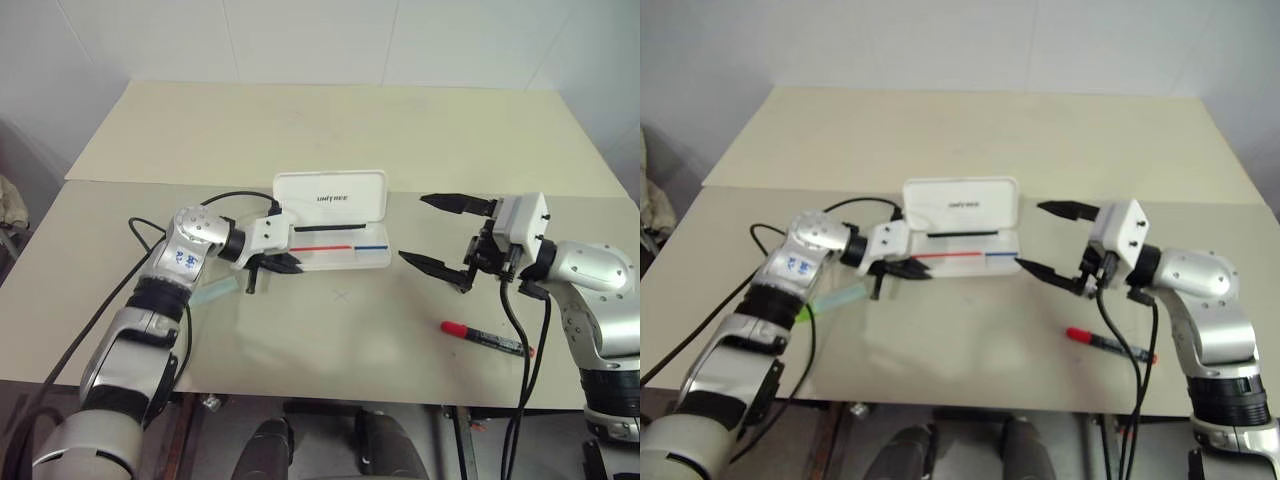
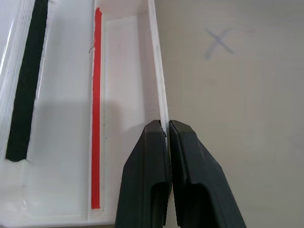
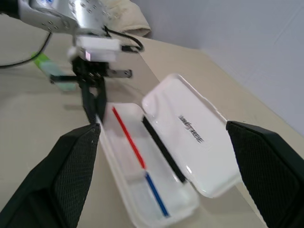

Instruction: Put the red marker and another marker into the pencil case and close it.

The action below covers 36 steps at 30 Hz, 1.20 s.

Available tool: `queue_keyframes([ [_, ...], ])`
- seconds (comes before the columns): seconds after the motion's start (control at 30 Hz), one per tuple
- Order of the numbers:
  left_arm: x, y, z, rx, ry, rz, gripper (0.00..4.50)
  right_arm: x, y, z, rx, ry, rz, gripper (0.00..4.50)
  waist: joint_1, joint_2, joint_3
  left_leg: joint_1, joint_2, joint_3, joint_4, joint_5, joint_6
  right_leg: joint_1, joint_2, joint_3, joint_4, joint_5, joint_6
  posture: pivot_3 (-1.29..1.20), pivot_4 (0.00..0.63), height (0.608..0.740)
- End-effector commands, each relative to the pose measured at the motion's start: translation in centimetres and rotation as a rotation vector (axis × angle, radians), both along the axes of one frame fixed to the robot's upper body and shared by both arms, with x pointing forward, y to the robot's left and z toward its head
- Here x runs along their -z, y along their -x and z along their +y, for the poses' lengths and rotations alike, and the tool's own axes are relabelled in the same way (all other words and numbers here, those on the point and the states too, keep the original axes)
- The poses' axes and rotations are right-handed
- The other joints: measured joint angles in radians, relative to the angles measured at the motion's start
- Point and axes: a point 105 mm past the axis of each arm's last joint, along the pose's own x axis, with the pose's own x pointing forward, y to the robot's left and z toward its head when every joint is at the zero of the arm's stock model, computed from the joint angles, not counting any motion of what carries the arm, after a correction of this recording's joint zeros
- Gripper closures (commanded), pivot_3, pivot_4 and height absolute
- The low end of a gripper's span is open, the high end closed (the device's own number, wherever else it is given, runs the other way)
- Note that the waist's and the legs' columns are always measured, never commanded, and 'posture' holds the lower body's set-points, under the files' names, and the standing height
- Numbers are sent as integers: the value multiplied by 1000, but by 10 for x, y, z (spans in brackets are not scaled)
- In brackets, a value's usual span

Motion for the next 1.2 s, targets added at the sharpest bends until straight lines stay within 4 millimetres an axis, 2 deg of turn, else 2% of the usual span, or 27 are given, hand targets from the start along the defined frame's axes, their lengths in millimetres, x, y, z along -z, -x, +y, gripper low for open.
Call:
queue_keyframes([
  [0.03, -8, 18, -8, 80, -10, -19, 4495, -3, 4, -19, 56, 7, -29, 0, 1, 0, 0, 0, 0, 0, 0, 0, 0, 0, 0, 0, 0, 0, 0, 0, 150, 740],
  [0.23, 0, 37, -21, 130, -22, -14, 4495, 12, 11, -35, 144, 1, 7, 0, 3, 0, 0, 1, 0, 0, 1, -1, 2, 0, 0, 0, 0, 0, 0, 0, 150, 740],
  [0.37, 11, 50, -29, 155, -19, 21, 4495, 19, 18, -34, 156, -4, 36, 0, 1, 0, 0, 2, 0, 0, 2, 0, 2, 1, 0, 1, 1, 0, 0, 0, 150, 740],
  [0.67, 20, 52, -34, 133, -47, 30, 4495, 19, 23, -28, 164, -22, 48, 0, 4, 0, 0, 3, -1, 1, 2, 0, 2, 2, 0, 2, 1, 0, 0, 0, 150, 740],
  [0.93, 5, 54, -56, 132, 53, 36, 2050, 21, 24, -22, 159, -49, 57, 0, 3, 0, 0, 3, -1, 1, 2, 0, 2, 3, 0, 2, 1, 0, 0, 0, 150, 740],
  [1.2, -7, 64, -59, 163, 81, 35, 2050, 42, 20, -28, 164, -67, 77, 0, 0, 0, 0, 4, 0, 1, 2, 0, 2, 2, 1, 3, 1, 0, 0, 0, 150, 740],
])
